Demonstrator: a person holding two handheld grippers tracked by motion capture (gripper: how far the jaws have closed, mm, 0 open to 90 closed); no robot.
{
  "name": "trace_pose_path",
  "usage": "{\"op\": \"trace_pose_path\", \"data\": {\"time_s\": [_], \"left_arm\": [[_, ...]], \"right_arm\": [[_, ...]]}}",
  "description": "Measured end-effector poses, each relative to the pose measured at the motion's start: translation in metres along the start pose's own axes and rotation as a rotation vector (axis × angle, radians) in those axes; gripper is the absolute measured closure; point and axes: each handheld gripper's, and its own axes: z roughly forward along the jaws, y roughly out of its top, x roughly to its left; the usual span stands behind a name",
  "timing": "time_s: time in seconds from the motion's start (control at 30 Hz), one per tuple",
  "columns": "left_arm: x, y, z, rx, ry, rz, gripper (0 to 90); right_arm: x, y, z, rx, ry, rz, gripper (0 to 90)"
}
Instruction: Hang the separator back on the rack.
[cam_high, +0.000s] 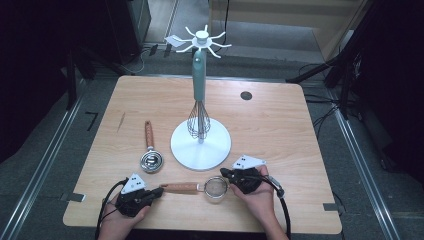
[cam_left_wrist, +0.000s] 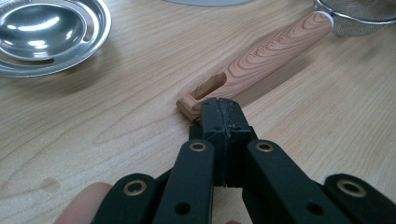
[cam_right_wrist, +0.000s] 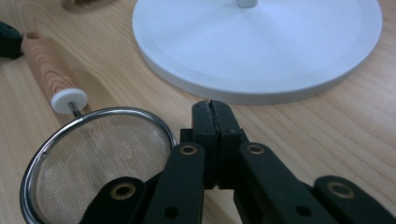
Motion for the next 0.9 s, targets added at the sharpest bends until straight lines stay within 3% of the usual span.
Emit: {"op": "trace_pose_path", "data": {"time_s": [0.6, 0.9], "left_arm": [[0.003, 0.009, 0.009, 0.000, 0.000, 0.010, 90.0], [0.000, 0.012, 0.012, 0.000, 0.001, 0.022, 90.0]], "right_arm": [[0.013, -0.019, -0.016, 0.024, 0.080, -0.023, 90.0], [0.023, -0.021, -0.016, 0.046, 0.129, -0.070, 90.0]]}}
